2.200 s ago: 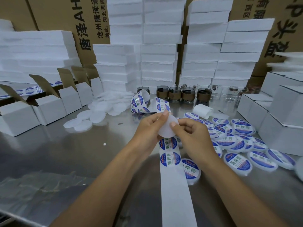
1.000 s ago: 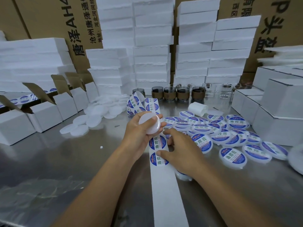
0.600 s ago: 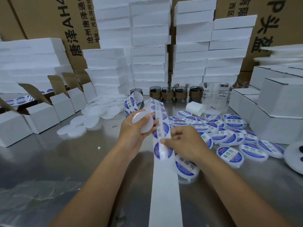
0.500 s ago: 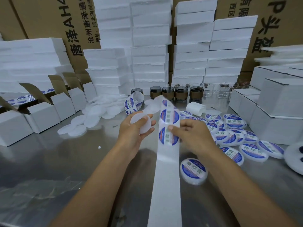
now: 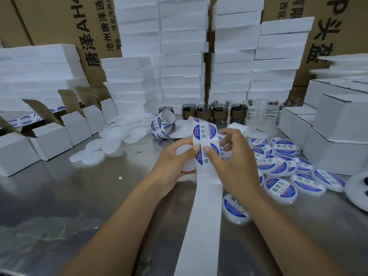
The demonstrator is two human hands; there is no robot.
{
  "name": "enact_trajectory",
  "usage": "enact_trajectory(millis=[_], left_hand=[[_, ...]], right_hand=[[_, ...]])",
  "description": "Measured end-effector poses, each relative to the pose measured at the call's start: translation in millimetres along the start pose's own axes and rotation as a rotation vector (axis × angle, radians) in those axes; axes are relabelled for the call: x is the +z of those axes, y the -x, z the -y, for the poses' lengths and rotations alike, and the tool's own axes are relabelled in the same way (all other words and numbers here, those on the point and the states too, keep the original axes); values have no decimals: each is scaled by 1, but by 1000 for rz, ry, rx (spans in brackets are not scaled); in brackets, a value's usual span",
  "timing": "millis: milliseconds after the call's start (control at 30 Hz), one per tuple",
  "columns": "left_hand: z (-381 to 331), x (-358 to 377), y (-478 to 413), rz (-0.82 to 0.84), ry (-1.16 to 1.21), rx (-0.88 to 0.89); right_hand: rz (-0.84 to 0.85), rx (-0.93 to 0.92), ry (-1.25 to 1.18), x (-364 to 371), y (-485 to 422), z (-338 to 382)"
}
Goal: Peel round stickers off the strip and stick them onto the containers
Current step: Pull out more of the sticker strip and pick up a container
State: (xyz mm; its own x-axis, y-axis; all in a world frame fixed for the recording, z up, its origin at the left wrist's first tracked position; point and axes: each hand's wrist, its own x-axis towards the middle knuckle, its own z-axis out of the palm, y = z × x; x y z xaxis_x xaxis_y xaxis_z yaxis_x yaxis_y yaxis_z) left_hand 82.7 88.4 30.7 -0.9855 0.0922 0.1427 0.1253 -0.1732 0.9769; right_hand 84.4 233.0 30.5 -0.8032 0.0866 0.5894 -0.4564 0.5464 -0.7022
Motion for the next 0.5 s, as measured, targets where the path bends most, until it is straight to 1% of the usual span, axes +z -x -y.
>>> enact_trajectory(millis=[133, 200, 333, 500], left_hand=[[-1, 0, -1, -44, -5, -8], [-2, 0, -1, -44, -23, -9], [0, -1, -1, -13, -56, -12], [1, -3, -2, -9, -75, -2]], right_hand=[[-27, -219, 207, -1, 2, 0], [-33, -270, 257, -2, 2, 1], [-43, -292, 285, -2, 2, 0], [-35, -265, 259, -2, 3, 1]])
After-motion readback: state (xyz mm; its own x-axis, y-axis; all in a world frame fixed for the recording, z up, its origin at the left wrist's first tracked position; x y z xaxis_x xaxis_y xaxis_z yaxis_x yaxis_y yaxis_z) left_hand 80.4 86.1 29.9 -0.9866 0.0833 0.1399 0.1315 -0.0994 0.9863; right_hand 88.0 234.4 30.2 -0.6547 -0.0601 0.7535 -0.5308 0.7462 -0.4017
